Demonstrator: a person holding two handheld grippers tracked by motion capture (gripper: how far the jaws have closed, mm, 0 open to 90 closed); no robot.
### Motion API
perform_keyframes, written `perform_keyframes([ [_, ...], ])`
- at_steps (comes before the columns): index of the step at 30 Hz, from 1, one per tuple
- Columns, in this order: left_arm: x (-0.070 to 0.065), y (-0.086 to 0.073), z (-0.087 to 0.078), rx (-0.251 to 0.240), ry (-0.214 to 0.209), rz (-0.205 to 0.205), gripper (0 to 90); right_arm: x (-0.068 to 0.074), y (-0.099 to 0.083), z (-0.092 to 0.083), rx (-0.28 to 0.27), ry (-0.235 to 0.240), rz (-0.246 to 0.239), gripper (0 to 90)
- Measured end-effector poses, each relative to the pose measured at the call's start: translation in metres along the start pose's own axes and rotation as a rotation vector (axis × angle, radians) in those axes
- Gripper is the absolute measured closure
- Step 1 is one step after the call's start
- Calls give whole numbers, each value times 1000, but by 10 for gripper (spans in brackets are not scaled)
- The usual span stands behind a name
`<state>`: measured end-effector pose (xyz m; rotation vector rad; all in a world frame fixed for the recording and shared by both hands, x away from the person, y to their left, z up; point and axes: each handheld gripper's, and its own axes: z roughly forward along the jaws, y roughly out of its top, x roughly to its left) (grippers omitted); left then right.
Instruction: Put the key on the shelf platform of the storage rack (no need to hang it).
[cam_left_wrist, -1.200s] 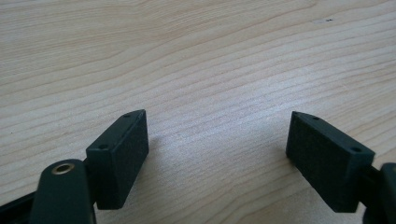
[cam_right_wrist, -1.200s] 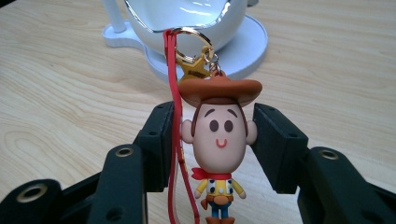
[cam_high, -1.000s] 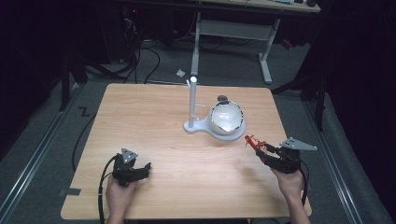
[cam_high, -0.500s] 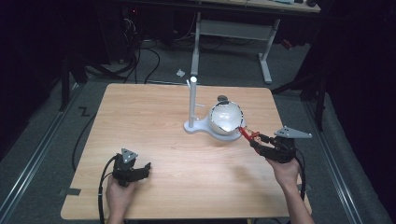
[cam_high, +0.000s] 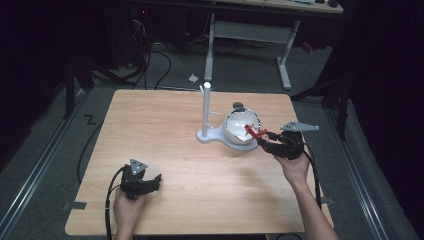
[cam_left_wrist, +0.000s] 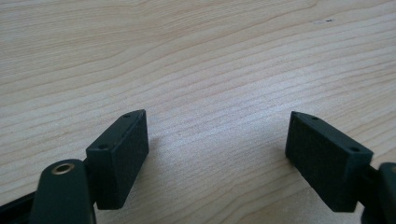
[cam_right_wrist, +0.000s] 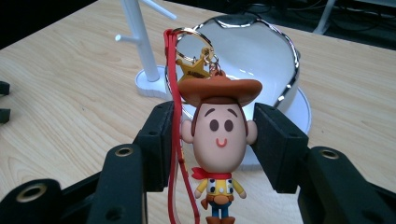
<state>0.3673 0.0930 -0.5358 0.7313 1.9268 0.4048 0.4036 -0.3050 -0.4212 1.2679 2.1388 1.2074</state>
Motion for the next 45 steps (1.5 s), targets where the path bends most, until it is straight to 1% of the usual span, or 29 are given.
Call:
perform_keyframes([
  [1, 0, 0, 0, 0, 0, -1, 218, 1, 3, 3, 7, -1, -10, 512],
  [3, 0, 0, 0, 0, 0, 0, 218, 1, 5, 5, 11, -2, -15, 512],
  [4, -1, 0, 0, -1, 4, -10, 217, 2, 10, 10, 16, -1, -26, 512],
  [5, -1, 0, 0, -1, 4, -10, 217, 2, 10, 10, 16, -1, -26, 512],
  [7, -1, 0, 0, -1, 5, -12, 214, 2, 15, 17, 30, -2, -23, 512],
  [8, -1, 0, 0, 0, 10, -21, 214, 2, 15, 17, 30, -2, -23, 512],
  [10, -1, 0, 0, 1, 8, -16, 216, 2, 18, 21, 34, 0, -25, 512],
  [11, -1, 0, 0, -1, 4, -8, 216, 2, 21, 25, 48, -2, -25, 512],
  [13, -1, 0, 0, -1, 4, -9, 216, 2, 23, 29, 56, -11, -35, 512],
  [14, -1, 0, 0, 1, 9, -17, 215, 1, 24, 31, 60, -10, -34, 512],
  [15, -1, 0, 0, 1, 9, -17, 215, 1, 24, 31, 60, -10, -34, 512],
  [17, -1, 0, 0, 1, 8, -15, 214, 0, 28, 38, 70, -15, -35, 511],
  [20, -1, 0, 0, 1, 7, -14, 214, 0, 30, 42, 80, -14, -33, 511],
  [21, -1, 0, 0, 0, 8, -14, 214, 0, 31, 47, 99, -20, -32, 511],
  [22, -1, 0, 0, 0, 8, -14, 213, 0, 31, 47, 99, -20, -32, 511],
  [25, -1, -1, 0, 0, 8, -14, 211, -1, 32, 54, 121, -39, -42, 511],
  [28, -1, -1, 0, 0, 7, -12, 211, -3, 34, 61, 133, -41, -33, 511],
  [30, -1, -1, 0, 0, 7, -11, 212, -4, 36, 67, 141, -38, -19, 511],
  [31, -1, -1, 0, -1, 7, -11, 211, -5, 37, 71, 158, -42, -26, 510],
  [32, -1, -1, 0, -1, 7, -11, 211, -5, 37, 71, 158, -42, -26, 510],
  [33, -1, -1, 0, 0, 7, -11, 211, -6, 38, 78, 178, -56, -27, 510],
  [35, -1, -1, 0, 0, 6, -9, 211, -6, 38, 79, 186, -63, -26, 510],
  [38, -1, -1, 0, -1, 6, -11, 211, -8, 37, 86, 196, -77, -19, 510],
  [39, -1, -1, 0, -1, 7, -13, 211, -7, 36, 90, 209, -79, -15, 509],
  [41, -1, -1, 0, -1, 7, -13, 211, -7, 36, 94, 225, -84, -25, 509],
  [42, -1, -1, 0, -2, 7, -13, 211, -6, 35, 96, 229, -91, -27, 509],
  [45, -1, -1, 0, -1, 8, -13, 211, -6, 34, 101, 234, -93, -30, 509],
])
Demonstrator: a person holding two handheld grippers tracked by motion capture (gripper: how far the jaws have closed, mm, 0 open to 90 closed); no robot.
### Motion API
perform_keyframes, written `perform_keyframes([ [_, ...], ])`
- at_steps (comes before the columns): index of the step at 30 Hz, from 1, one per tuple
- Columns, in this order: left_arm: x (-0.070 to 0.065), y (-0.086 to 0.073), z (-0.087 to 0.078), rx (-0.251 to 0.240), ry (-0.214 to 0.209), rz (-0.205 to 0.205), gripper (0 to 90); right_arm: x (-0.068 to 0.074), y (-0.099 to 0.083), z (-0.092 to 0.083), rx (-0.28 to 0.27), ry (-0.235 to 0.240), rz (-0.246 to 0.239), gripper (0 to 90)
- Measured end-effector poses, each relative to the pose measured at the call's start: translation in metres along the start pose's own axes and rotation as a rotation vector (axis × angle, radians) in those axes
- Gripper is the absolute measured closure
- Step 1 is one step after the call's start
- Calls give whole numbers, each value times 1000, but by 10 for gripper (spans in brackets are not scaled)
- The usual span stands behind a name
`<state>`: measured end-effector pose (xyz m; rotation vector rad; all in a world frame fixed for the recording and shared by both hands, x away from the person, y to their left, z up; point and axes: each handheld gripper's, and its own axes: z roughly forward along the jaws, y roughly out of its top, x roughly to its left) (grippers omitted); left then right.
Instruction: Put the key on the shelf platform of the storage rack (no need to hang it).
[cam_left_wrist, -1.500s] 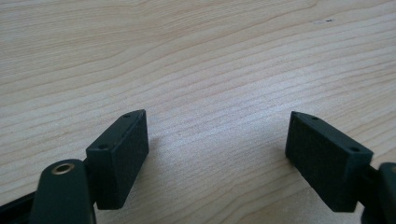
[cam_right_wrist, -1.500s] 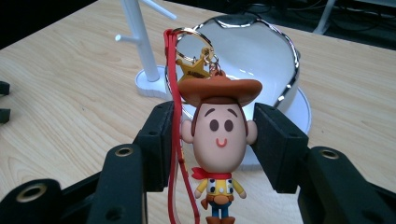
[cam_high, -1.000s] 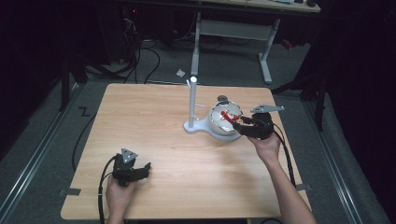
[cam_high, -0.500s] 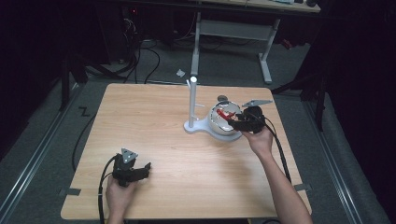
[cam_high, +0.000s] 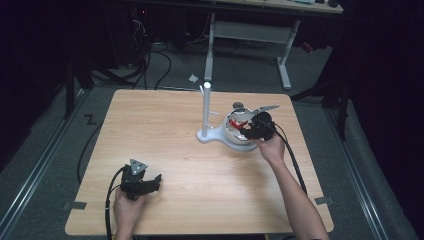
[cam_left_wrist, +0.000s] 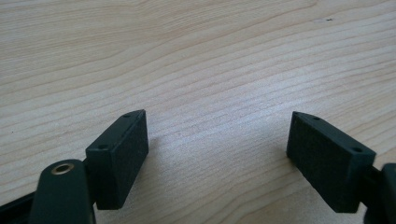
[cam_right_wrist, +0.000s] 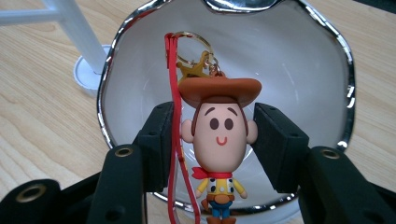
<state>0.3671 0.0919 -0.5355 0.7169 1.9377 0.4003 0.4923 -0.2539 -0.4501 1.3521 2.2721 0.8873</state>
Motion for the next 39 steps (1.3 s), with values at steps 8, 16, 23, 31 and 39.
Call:
perform_keyframes([
  [8, 0, 0, 0, -1, 0, -1, 211, -1, -1, 9, -5, -17, 0, 477],
  [16, 0, 0, 0, -2, -1, -3, 215, 0, -3, -3, -27, -17, 0, 422],
  [23, 0, 0, 0, -1, 1, -4, 214, -5, -10, -37, -111, -44, -10, 456],
  [31, 0, 0, 0, 0, 3, -8, 215, -22, -26, -75, -197, -44, 54, 459],
  [39, 0, 1, 0, -1, -3, 2, 216, -34, -37, -107, -229, -38, 81, 414],
])
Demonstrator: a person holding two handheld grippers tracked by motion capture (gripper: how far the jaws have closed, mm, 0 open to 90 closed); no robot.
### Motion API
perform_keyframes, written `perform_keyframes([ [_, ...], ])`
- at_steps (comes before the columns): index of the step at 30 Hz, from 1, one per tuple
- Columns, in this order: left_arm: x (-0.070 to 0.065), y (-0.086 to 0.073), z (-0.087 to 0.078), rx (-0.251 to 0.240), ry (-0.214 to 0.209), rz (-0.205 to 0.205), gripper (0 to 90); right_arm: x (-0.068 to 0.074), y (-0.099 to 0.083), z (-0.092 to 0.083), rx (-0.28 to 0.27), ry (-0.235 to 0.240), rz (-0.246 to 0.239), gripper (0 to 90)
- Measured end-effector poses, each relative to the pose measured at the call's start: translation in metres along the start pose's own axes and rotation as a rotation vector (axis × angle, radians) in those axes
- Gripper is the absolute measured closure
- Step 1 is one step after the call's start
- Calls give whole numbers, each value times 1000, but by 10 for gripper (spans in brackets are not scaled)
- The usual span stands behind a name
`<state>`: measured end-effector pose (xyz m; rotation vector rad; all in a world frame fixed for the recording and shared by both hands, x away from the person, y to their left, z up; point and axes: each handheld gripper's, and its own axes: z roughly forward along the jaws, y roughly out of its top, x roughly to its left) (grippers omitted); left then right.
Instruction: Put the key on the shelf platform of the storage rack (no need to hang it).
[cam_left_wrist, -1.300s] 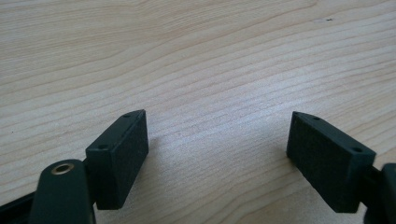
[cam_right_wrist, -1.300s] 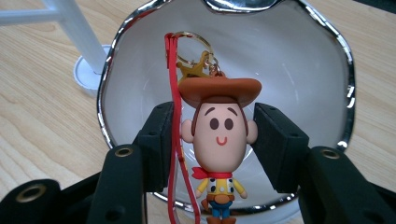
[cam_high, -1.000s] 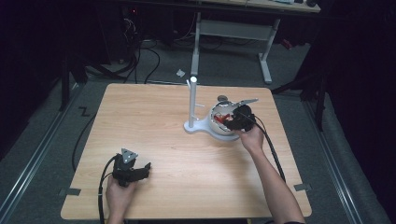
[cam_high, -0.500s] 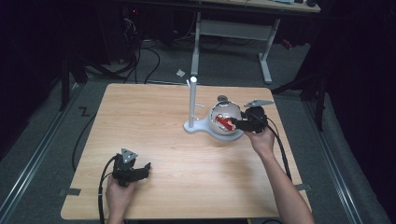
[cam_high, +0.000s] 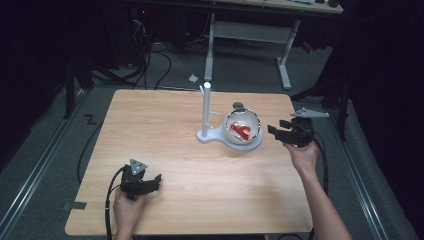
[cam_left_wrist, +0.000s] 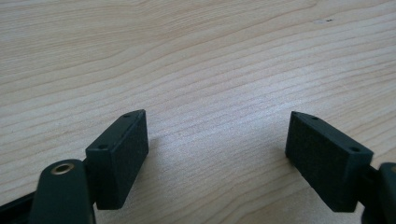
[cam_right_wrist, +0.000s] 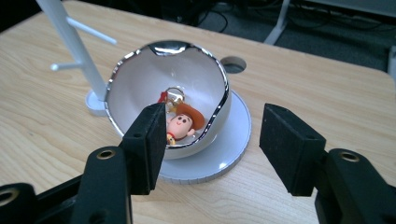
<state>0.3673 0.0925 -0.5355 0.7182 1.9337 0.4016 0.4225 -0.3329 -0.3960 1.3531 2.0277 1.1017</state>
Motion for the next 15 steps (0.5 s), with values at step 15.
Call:
perform_keyframes([
  [15, -1, 0, 0, 2, 5, -9, 215, -6, -19, -45, -39, -3, 18, 419],
])
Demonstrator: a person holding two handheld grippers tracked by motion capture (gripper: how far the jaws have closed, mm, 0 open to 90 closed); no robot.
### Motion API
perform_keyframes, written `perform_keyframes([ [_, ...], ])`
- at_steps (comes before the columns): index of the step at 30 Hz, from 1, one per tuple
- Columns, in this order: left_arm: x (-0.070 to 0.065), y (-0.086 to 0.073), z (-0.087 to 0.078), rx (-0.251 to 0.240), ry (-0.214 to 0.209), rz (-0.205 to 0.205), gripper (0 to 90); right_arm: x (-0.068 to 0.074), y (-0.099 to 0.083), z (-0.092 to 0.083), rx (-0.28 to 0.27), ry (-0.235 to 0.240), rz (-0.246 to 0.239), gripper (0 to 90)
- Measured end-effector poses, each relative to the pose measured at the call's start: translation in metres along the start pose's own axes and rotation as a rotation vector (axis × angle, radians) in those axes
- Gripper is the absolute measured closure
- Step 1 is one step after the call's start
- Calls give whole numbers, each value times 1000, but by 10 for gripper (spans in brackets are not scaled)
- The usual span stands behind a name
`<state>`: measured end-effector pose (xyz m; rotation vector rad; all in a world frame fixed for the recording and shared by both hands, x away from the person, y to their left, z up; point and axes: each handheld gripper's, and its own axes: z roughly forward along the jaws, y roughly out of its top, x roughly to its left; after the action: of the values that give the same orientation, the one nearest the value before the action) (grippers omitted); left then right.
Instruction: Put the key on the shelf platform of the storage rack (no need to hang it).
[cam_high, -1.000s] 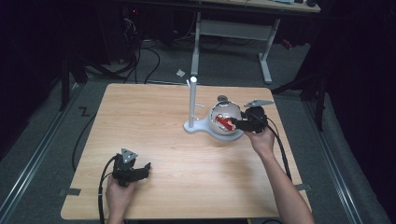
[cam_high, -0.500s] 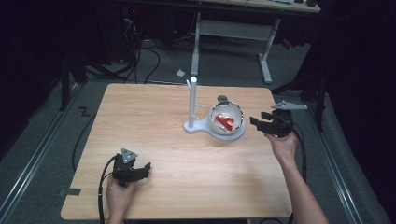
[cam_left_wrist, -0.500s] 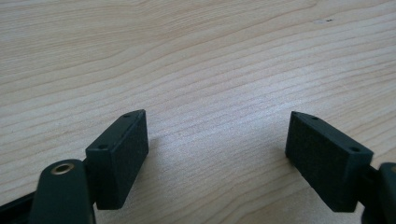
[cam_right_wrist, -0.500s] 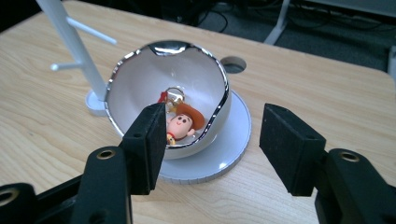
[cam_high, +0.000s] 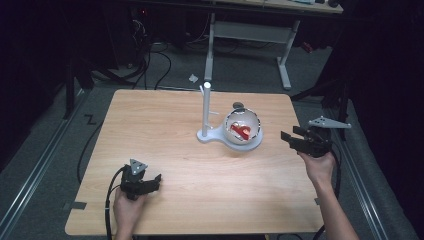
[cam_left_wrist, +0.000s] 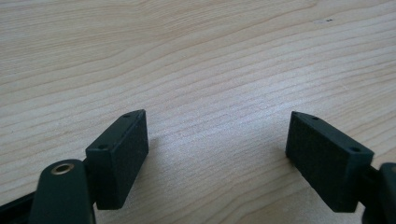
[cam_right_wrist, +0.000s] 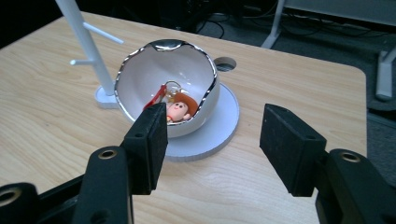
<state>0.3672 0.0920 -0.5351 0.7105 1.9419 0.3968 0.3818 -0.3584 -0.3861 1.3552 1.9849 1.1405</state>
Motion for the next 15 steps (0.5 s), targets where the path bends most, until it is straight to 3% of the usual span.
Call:
perform_keyframes([
  [15, 0, 0, 0, -1, -1, 1, 215, -2, -32, -24, -21, -25, 17, 426],
])
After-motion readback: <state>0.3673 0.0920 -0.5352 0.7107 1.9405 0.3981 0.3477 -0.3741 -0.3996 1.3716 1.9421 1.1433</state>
